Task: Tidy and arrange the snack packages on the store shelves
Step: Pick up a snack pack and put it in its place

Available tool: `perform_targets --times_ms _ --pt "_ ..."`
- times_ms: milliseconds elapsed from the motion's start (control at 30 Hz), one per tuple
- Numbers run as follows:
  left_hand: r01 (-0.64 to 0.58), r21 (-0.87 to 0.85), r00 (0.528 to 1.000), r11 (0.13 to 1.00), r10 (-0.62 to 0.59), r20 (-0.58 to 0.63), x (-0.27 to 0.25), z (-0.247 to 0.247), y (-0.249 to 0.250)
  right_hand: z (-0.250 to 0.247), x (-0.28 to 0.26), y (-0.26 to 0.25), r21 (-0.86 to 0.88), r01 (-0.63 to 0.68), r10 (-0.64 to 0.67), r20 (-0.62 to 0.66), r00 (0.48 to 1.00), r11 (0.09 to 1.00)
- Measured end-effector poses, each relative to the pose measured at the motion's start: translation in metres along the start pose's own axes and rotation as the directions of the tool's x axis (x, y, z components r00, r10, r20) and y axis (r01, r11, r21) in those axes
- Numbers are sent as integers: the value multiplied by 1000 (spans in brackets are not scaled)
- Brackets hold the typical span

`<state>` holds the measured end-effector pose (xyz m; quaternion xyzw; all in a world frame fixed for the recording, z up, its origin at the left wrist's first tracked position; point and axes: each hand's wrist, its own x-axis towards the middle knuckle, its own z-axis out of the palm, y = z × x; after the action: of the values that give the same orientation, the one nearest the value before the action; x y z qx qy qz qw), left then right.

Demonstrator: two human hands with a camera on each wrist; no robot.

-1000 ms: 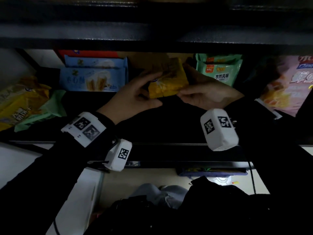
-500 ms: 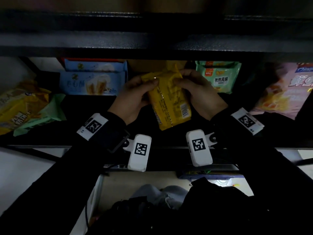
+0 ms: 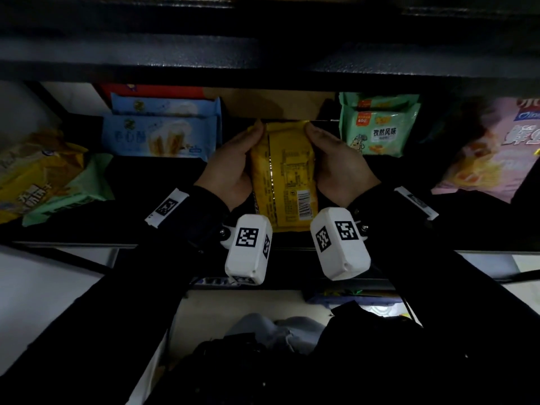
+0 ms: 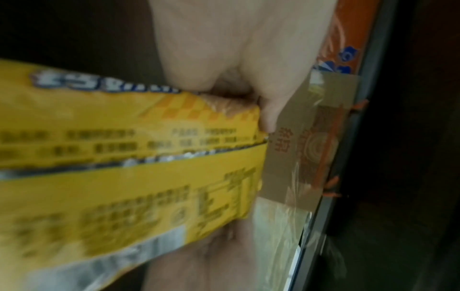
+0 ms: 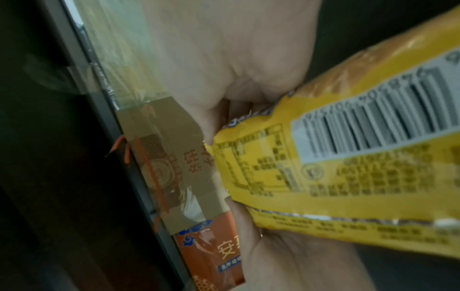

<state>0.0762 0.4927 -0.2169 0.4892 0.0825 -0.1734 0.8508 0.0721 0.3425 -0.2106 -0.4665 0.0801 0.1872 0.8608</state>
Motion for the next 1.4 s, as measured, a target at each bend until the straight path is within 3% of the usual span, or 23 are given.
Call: perform_targets --times_ms 100,200,300,400,533,567,633,700,767,833,933,1100,1300,1367,1400 --pt "110 37 991 993 -112 75 -2 -2 6 -5 1 -1 74 -125 126 -9 992 989" --pt "194 229 955 954 -237 177 -6 -8 7 -15 3 -5 162 -205 204 24 979 965" --pt "184 268 971 946 -216 98 -7 -9 0 -17 0 -5 145 -233 212 146 966 962" --pt "199 200 977 960 -209 31 -8 -9 0 -17 -4 1 -27 -231 232 120 965 973" --pt "180 330 961 927 -237 140 -15 -13 5 -14 -7 1 25 -168 168 15 986 985" --pt "159 375 963 913 -228 145 -17 -13 5 -15 -7 2 -1 -147 147 -16 989 989" --pt "113 433 979 894 -174 103 -18 -14 4 -16 -10 1 -242 -163 155 -51 987 956" --pt "87 484 989 871 -135 65 -19 -15 1 -21 -15 1 -500 -176 204 1 979 848" --pt "93 551 989 829 -140 43 -22 -16 -2 -27 -18 -1 -574 -165 223 32 974 802" --pt "122 580 983 806 -180 43 -24 -20 -5 -32 -19 -4 -563 -154 215 42 976 812" --pt "146 529 972 836 -222 83 -25 -26 -4 -41 -21 -9 -493 -131 235 156 959 860" --pt "76 493 971 867 -178 163 -29 -29 -4 -47 -25 -9 -328 -159 261 295 919 931" --pt "-49 503 976 863 -66 209 -29 -37 -2 -40 -25 -4 -77 -240 250 196 948 968" --pt "-156 635 965 757 -19 260 -29 -37 2 -38 -23 -6 -25 -306 306 145 941 952" --pt "-225 740 959 634 11 282 -28 -36 4 -38 -22 -7 -27 -327 327 127 936 945"
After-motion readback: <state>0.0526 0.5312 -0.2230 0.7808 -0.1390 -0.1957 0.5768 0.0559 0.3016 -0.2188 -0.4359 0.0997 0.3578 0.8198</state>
